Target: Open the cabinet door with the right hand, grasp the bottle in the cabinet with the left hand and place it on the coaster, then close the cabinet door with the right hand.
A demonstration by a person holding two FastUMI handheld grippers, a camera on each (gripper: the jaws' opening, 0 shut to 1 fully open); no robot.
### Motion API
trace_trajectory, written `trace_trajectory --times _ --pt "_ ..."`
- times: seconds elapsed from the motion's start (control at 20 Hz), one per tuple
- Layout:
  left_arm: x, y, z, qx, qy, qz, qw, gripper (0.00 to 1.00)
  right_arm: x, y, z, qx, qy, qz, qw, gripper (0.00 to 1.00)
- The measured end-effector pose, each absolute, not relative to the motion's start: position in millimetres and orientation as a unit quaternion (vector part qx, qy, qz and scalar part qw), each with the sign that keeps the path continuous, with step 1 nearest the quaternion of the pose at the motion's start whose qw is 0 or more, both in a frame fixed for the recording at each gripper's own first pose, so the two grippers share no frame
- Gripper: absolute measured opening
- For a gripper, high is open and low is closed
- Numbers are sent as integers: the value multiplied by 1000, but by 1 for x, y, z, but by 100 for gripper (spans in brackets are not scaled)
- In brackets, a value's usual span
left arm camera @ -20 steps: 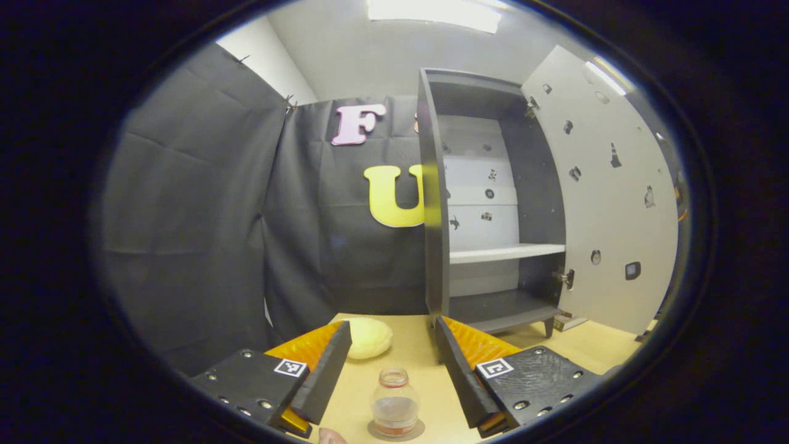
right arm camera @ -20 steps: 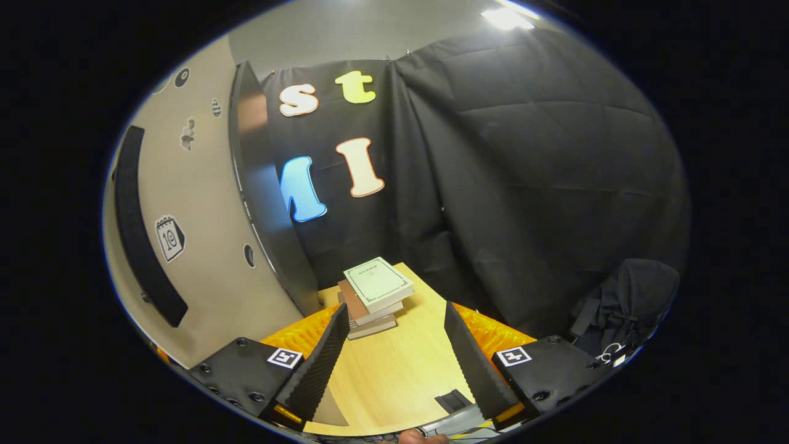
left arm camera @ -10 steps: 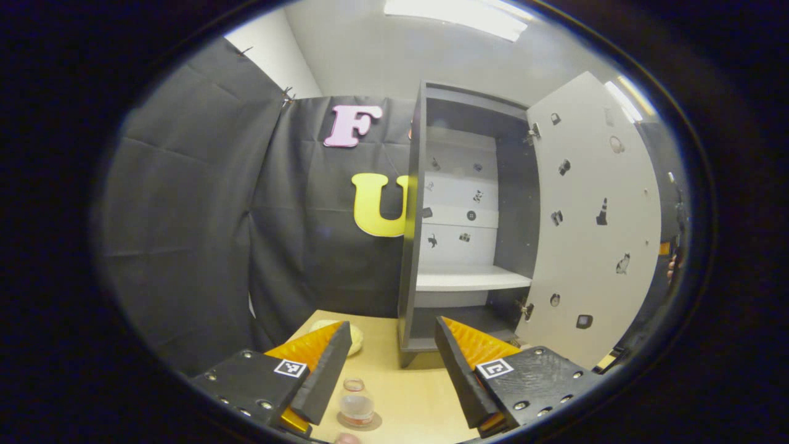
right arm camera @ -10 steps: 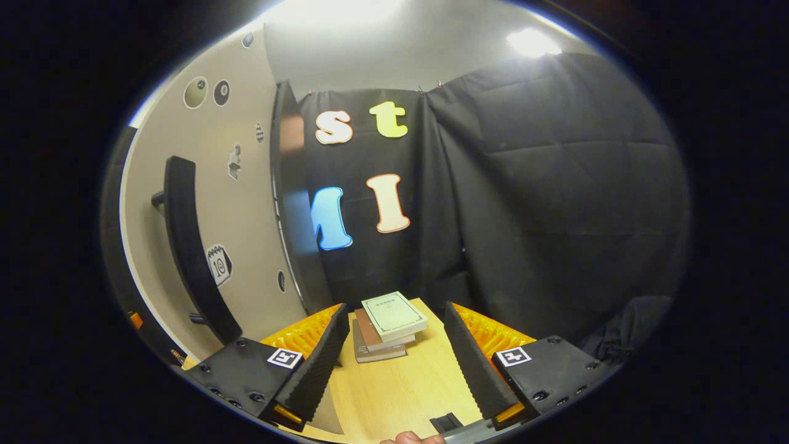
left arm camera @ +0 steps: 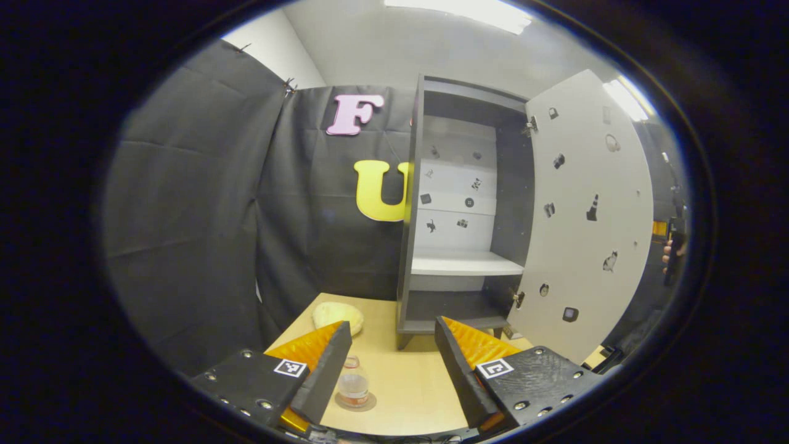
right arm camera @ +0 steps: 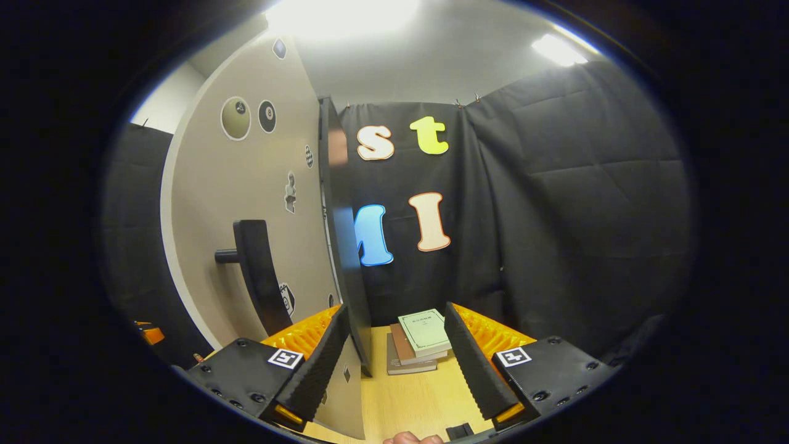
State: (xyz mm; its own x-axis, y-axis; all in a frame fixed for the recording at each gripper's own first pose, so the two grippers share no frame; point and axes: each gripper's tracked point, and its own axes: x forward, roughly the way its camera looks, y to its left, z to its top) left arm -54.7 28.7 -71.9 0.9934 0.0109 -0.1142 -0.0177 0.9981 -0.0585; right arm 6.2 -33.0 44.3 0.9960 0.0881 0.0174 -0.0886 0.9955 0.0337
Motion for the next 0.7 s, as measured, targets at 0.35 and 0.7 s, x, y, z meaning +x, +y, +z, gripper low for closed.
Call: trace_trajectory --times 0.35,0.7 --pt "-62 60 -88 -20 75 44 996 84 -3 -17 57 -18 -22 48 998 97" --pt "-62 73 -80 -39 70 54 995 84 -7 25 53 -15 -5 87 996 92"
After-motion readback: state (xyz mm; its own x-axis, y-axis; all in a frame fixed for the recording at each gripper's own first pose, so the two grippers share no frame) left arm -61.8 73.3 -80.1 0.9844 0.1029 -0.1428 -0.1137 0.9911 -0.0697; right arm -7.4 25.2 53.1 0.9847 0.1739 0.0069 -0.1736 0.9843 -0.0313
